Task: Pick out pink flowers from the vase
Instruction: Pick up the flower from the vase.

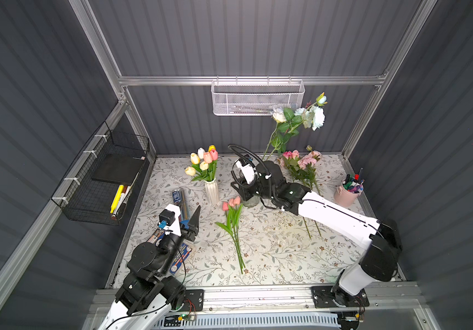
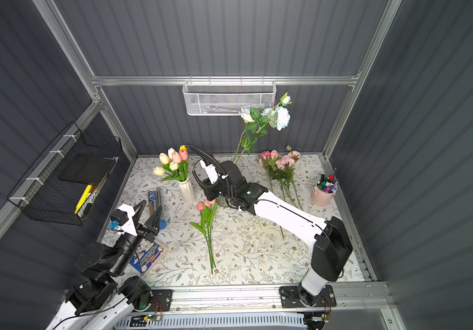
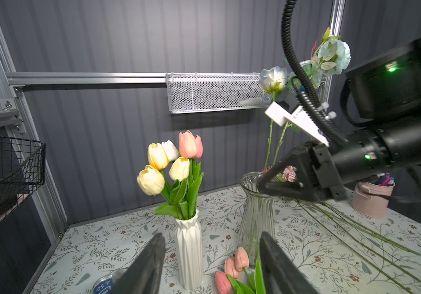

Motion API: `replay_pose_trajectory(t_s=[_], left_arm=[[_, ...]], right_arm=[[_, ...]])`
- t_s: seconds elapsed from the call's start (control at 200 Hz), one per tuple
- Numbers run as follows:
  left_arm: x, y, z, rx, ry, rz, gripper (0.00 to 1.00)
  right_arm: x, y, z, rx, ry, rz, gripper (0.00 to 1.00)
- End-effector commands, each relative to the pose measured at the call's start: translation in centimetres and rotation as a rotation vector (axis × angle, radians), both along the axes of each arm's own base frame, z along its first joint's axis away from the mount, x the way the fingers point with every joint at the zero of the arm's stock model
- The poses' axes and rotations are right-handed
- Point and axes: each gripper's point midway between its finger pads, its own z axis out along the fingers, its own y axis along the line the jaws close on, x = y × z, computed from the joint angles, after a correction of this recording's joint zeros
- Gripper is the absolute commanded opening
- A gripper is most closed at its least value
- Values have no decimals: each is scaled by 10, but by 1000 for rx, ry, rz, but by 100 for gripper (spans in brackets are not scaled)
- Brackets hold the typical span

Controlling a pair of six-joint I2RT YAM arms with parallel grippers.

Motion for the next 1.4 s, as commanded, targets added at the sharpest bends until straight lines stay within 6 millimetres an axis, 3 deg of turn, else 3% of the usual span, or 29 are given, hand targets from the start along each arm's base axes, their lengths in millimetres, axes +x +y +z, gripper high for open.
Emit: replay_pose_trajectory(t_s=[0.0,0.095,0.235,0.745,1.106,1.396], left_arm=[[2,-3,-1,1,1,-5,61],[3,-9,-2,12,-6,-27,61],[5,-13,-3,26,-7,-40,61],[4,-11,-1,22,-26,-31,62],[2,-9,2,16,-36,-30,62],[2,-10,2,15,-37,-33,63]], right_arm=[[22,28,31,161,-147,138,29],[37,35,31,240,-196,209,27],[29,54,37,249,-290,315,26],[44,77,39,264,-412,259,15],[44,87,30,249,-396,278,15],[48,91,21,219,-388,266,22]])
